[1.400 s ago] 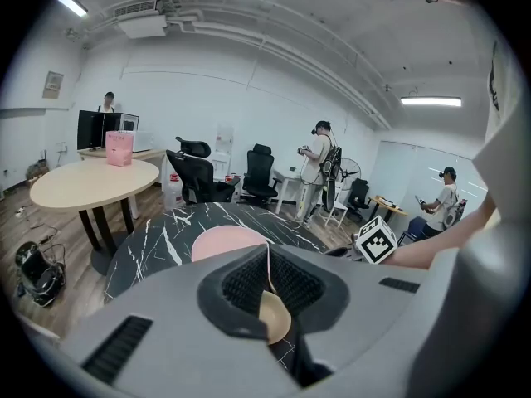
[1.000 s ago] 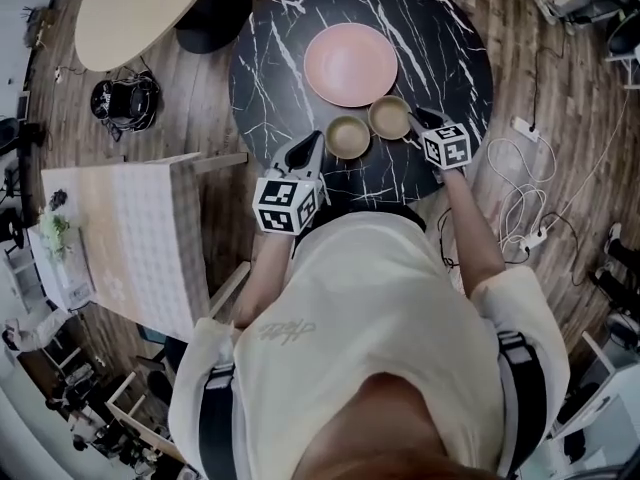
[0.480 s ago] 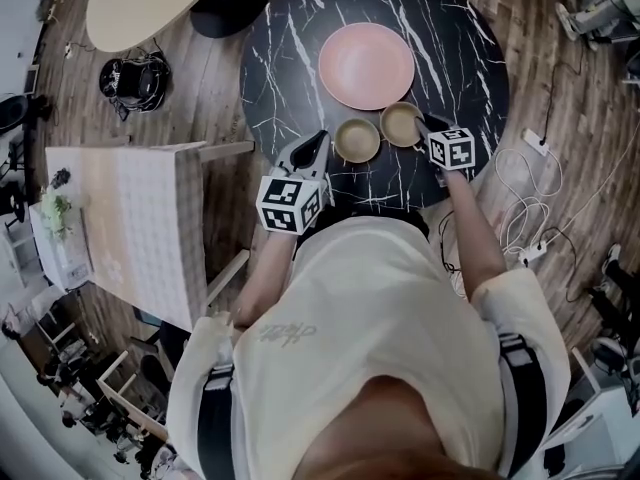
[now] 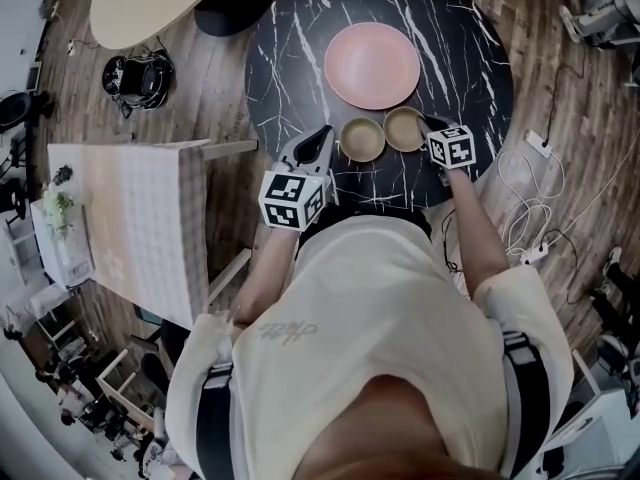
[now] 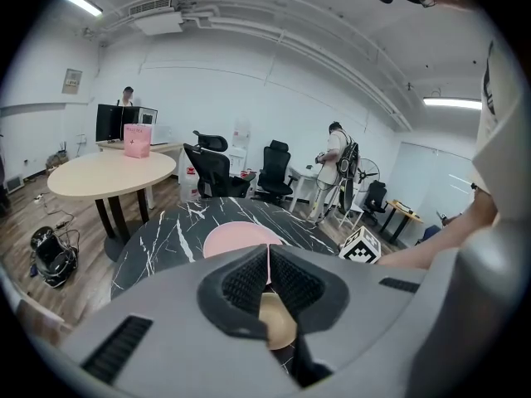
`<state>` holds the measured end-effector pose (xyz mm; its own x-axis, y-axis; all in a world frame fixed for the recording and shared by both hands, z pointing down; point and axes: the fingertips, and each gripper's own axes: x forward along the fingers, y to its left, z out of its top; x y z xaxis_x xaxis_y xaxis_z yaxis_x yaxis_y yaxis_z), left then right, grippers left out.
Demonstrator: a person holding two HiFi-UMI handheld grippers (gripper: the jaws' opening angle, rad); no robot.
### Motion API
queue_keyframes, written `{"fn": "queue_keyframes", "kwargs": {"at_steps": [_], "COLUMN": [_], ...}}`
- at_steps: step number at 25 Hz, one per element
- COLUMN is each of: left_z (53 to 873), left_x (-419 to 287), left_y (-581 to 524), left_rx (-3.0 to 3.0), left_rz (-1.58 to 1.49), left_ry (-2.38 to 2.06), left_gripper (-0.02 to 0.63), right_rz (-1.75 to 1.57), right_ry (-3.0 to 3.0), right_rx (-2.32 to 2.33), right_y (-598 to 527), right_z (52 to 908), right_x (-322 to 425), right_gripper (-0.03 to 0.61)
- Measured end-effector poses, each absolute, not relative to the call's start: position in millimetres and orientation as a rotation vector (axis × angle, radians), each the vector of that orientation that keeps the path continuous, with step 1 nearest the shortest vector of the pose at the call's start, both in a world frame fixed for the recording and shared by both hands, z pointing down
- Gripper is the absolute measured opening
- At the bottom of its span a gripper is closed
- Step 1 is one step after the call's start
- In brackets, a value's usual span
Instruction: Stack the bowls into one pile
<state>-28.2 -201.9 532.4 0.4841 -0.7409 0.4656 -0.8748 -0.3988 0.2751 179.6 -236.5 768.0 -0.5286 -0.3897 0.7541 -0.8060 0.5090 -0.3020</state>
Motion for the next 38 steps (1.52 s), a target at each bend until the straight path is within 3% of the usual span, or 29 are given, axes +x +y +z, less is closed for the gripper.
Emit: {"fn": "queue_keyframes", "kwargs": {"at_steps": [17, 38], "left_z": [522.9, 524.7], "left_x": [-19.8, -86.5], "left_y": [-191.1, -174.8], "left_rx": [2.340, 2.269], "left_rz": [0.307, 0.217], "left_ry": [-1.255, -1.323], "left_gripper": [0.021, 0.021], "right_rz": [0.729, 0.724], "right_ry": [-2.167, -2.286], "right_rx": [1.077, 0.920], "right_y": [-224.7, -203.1], "right_z": [698.5, 682.6], "right_x": [198.9, 84.8], "right_gripper": [0.023, 0.023]}}
